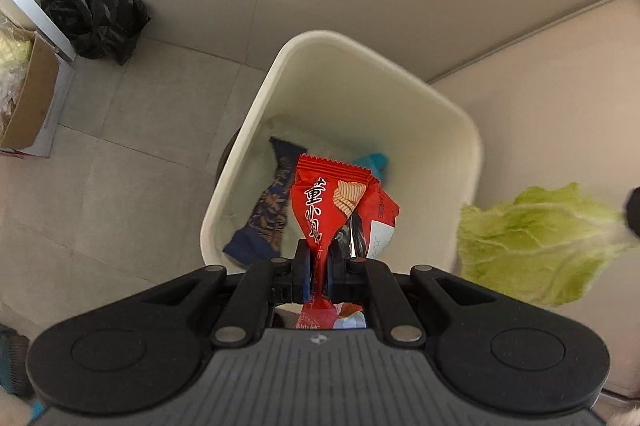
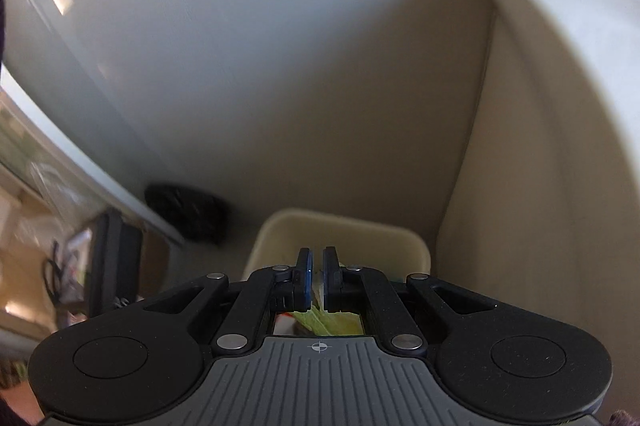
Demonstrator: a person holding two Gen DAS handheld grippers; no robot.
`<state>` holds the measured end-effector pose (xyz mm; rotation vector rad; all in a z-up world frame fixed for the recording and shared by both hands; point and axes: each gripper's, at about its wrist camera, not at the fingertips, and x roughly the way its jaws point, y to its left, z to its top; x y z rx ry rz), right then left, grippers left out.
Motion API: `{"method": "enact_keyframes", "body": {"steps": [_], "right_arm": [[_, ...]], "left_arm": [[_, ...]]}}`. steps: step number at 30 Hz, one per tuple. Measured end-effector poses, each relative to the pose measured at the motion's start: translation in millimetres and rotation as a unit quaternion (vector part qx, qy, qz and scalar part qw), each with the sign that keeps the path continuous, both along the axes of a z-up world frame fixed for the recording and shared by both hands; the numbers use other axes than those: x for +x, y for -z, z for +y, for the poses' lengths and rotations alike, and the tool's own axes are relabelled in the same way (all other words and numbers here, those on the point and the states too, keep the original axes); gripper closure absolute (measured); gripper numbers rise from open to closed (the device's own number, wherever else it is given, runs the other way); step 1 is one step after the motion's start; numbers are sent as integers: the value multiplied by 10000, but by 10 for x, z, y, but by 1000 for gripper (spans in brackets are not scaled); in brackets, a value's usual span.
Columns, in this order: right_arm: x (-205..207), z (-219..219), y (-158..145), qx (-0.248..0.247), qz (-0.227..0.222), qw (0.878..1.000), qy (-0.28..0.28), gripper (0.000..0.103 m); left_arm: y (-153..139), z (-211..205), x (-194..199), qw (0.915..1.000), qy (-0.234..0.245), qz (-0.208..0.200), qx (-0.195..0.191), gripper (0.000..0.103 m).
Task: Collect trash
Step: 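Carry the red snack bag and cabbage leaf down over the white bin with both tools, then open both tools to drop the red bag and cabbage leaf into the bin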
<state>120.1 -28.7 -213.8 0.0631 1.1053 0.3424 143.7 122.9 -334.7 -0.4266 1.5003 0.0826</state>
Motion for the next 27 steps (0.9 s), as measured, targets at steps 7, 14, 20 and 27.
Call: {"method": "enact_keyframes", "body": {"steps": [7, 14, 20, 27], "right_arm": [[232, 145, 513, -276, 551, 9981, -31, 100], [411, 338, 748, -556, 796, 9950, -217, 100], [569, 419, 862, -669, 1008, 9924, -220, 91], [635, 356, 933, -574, 1168, 9915, -58, 58]], "left_arm": [[200, -48, 75, 9991, 349, 160, 179, 96], [346, -74, 145, 9984, 456, 282, 205, 96], [373, -140, 184, 9971, 643, 309, 250, 76], [347, -190, 189, 9959, 813, 243, 323, 56]]}}
